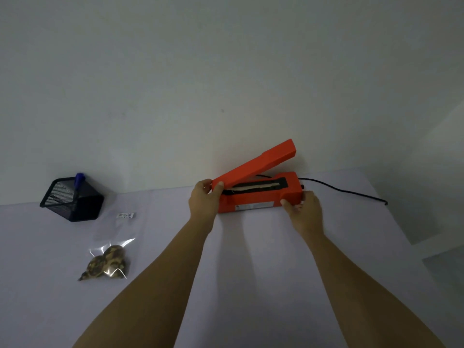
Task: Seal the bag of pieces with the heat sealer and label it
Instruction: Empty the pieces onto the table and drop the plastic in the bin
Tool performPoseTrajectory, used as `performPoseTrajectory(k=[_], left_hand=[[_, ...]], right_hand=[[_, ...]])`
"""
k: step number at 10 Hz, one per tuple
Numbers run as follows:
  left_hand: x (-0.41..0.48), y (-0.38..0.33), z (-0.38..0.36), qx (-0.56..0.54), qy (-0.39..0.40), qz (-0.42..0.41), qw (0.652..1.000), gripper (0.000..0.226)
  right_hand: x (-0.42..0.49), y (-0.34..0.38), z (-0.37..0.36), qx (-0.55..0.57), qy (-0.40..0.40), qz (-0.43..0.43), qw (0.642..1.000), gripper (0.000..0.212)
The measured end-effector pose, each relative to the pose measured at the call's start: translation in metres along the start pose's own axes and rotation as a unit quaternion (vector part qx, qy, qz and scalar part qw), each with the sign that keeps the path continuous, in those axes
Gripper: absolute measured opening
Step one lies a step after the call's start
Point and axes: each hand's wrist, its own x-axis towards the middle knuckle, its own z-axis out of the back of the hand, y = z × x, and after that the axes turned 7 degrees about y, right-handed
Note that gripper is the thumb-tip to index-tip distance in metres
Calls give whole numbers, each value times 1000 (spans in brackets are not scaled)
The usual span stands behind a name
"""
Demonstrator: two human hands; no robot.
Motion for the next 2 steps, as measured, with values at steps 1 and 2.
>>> performPoseTrajectory(k=[1, 2], left_hand=[[7, -4, 3, -6, 11, 8, 1000, 52], [5, -2, 8, -14, 21, 4, 1000, 55]], right_hand=[[8, 5, 0, -9, 10, 17, 1000, 57], [-5, 6, -3, -20, 2, 26, 999, 64]])
